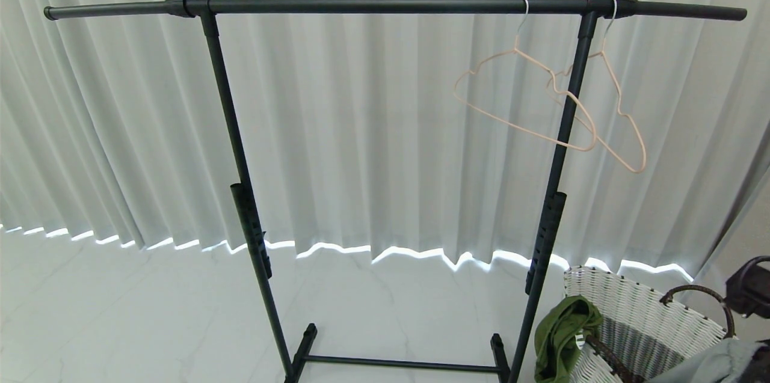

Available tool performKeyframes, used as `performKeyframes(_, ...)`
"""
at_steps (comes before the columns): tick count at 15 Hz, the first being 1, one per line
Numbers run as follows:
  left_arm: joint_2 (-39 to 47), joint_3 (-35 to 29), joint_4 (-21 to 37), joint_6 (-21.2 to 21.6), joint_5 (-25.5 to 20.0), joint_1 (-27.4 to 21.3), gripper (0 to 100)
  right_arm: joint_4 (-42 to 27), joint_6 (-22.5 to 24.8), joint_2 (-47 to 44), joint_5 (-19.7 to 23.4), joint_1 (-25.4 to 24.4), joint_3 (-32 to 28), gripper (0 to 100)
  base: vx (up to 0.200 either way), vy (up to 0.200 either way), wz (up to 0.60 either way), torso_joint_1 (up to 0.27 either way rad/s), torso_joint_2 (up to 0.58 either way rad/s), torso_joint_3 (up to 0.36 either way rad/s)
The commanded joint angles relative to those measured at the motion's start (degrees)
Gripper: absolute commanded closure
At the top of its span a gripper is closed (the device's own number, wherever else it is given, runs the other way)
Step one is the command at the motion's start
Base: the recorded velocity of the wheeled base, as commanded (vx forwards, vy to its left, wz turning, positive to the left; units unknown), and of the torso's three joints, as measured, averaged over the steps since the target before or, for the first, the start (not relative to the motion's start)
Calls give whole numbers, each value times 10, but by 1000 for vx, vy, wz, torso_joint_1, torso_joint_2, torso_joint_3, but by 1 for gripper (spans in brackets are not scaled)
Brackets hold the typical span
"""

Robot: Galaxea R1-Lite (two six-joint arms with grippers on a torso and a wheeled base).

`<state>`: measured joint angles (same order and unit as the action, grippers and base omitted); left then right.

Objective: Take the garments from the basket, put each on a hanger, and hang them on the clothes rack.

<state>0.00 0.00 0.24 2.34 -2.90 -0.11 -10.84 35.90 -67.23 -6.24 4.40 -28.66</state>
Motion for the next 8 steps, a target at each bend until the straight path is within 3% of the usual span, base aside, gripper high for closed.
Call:
performKeyframes(1,0,0,0,-1,0,-1,0,-73,0,159,-54,-45,-90,100,0,0,0,0,0,0)
performKeyframes(4,0,0,0,-4,0,0,0,-70,7,194,-86,-48,-117,100,0,0,0,0,0,0)
performKeyframes(8,0,0,0,2,0,0,0,-70,24,209,-84,-48,-148,100,0,0,0,0,0,0)
